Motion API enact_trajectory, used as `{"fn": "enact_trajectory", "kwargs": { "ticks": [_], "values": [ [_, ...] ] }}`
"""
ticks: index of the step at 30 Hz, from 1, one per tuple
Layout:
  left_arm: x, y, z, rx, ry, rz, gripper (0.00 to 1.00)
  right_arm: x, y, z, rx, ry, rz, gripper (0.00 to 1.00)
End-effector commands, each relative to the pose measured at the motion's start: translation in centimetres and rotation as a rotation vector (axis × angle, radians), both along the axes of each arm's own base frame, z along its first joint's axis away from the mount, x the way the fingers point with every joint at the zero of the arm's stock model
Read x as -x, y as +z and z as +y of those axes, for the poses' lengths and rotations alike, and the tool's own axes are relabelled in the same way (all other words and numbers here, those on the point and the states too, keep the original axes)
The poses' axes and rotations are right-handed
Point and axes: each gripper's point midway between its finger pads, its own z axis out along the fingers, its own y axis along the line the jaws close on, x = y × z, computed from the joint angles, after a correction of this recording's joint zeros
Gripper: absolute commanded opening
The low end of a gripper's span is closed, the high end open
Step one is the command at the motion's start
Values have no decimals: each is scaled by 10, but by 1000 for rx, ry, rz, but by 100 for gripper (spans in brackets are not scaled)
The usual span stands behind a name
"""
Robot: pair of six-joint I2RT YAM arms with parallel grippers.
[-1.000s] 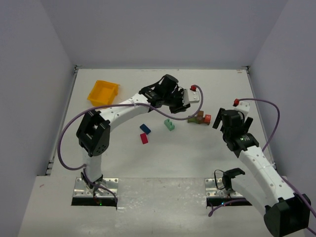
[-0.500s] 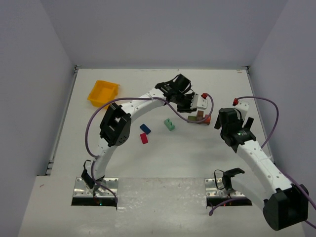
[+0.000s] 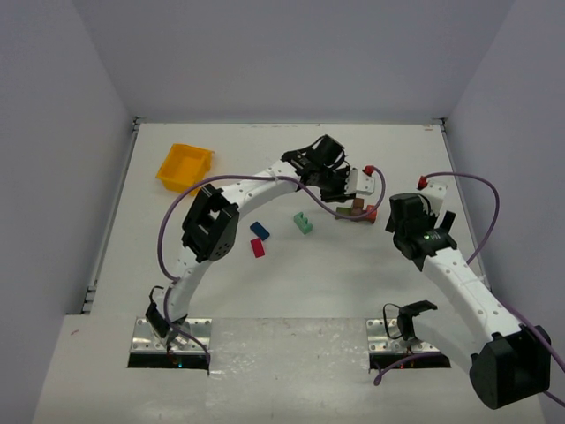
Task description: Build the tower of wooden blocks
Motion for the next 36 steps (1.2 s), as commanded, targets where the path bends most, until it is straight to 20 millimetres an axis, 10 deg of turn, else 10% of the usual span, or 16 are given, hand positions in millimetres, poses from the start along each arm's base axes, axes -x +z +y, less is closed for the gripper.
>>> {"fn": "enact_trajectory", "kwargs": {
  "ticks": [1, 36],
  "values": [
    [-3, -2, -17, 34, 14, -11, 0, -5, 20, -8, 28, -66, -47, 99],
    [5, -35, -19, -14, 37, -16, 6, 15, 22, -29, 129, -227, 48, 99]
  ]
}}
